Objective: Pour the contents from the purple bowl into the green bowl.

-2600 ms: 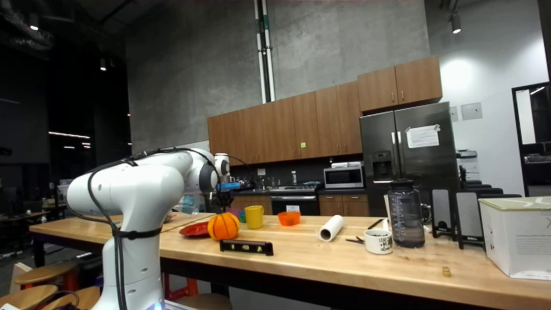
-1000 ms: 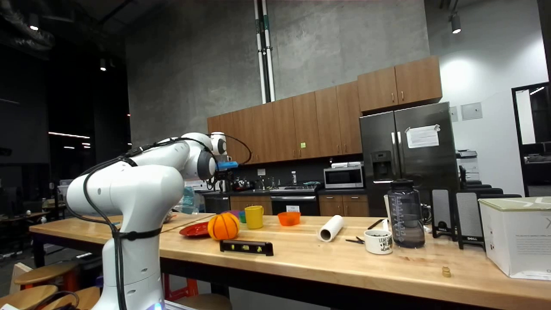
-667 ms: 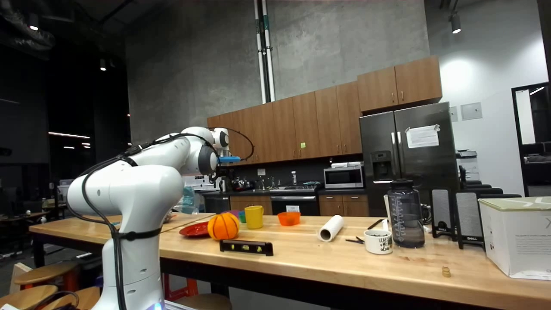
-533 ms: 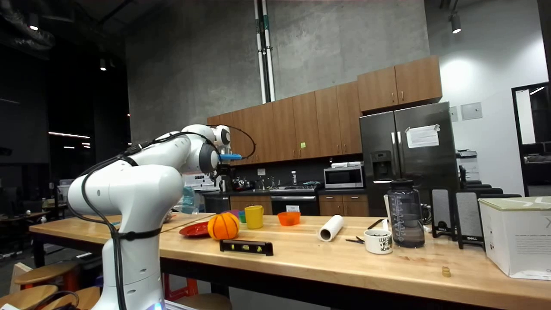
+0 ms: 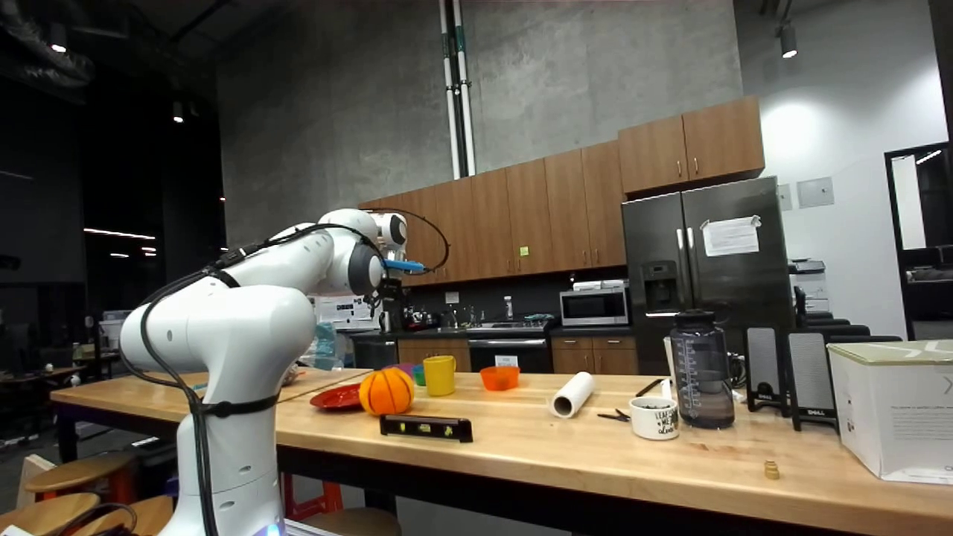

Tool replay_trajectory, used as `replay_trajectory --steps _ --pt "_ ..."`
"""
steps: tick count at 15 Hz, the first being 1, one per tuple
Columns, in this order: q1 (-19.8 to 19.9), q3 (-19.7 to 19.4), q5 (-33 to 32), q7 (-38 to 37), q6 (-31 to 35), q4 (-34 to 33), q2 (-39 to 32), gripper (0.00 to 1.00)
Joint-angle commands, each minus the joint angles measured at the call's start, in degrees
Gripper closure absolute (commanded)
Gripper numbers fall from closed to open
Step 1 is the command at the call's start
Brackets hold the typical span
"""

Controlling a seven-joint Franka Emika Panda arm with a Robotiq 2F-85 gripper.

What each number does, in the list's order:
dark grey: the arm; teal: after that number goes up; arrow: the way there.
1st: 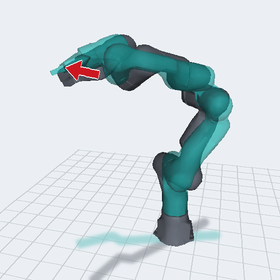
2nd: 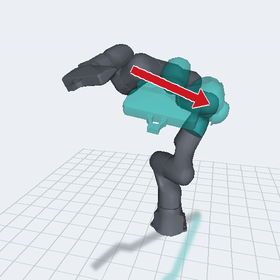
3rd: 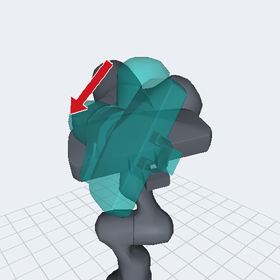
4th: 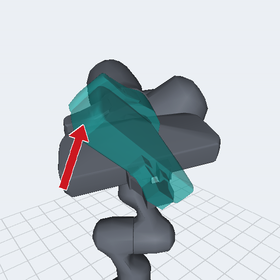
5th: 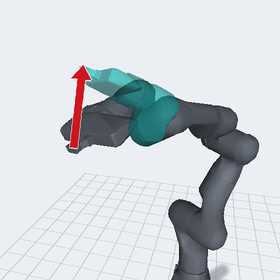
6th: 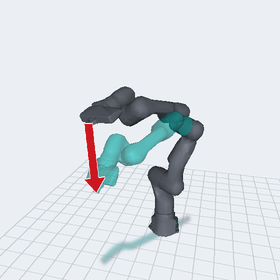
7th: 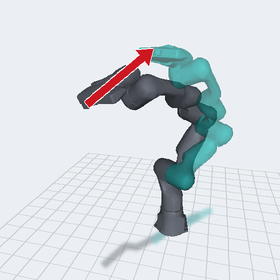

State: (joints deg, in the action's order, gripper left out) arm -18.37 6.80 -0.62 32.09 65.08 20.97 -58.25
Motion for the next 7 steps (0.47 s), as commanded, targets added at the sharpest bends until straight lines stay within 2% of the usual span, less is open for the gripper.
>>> replay_trajectory --steps 1,7 --pt "1.2 0.4 1.0 -3.1 -0.6 1.3 1.6 0.00" --pt "1.4 0.3 1.6 -11.4 1.5 0.7 1.3 0.00"
